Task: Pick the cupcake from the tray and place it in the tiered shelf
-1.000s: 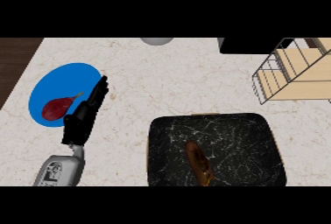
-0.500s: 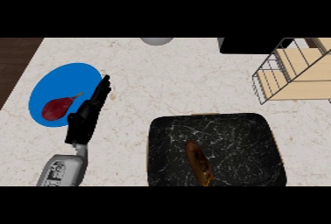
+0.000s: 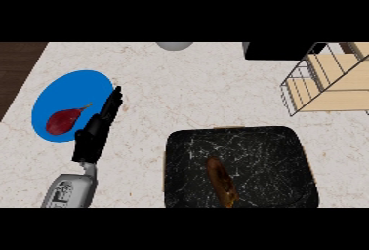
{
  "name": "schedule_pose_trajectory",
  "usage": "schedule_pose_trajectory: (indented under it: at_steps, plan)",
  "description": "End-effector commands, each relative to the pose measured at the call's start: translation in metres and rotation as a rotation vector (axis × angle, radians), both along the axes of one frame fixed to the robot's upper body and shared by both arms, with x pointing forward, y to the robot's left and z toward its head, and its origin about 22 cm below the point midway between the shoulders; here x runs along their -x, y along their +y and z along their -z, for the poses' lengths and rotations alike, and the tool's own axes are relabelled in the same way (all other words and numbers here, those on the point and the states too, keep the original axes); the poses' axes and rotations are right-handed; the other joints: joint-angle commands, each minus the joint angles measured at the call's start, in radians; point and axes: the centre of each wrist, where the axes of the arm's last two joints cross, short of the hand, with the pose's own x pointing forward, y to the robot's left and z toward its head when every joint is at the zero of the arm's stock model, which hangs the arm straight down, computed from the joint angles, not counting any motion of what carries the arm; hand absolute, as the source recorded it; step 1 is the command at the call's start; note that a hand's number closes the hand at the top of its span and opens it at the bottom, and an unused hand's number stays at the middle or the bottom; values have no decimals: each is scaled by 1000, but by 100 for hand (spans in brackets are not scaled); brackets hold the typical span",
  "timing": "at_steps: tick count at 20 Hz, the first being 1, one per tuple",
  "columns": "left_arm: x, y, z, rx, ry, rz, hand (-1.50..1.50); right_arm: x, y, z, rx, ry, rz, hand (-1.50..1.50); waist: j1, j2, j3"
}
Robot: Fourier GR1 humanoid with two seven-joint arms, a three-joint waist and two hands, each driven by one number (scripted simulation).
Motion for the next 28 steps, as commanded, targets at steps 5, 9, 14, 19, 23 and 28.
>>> schedule_pose_trajectory:
  at_steps: [5, 9, 14, 19, 23, 28]
  plan:
    - [5, -25, -7, 6, 2, -20, 0, 8, -39, 21, 8, 86, 240, -150, -2, -2, 1]
    - [0, -9, -6, 4, -6, -9, 0, 14, -37, 32, -100, 34, 175, -150, -9, -4, 1]
    - [9, 2, -1, 13, 26, -26, 0, 24, -47, 1, -200, -51, 72, -150, -11, -5, 1]
    - [-7, 12, 1, 7, 10, -6, 0, 7, -33, -25, -220, -9, -7, -150, -3, -1, 0]
    - [12, 13, -8, -4, 15, -14, 0, 36, -52, -38, -296, -94, 1, -150, -7, -6, 0]
    - [14, 13, 0, 6, 21, -16, 0, 55, -65, -90, -473, -294, 3, -150, -12, -9, 0]
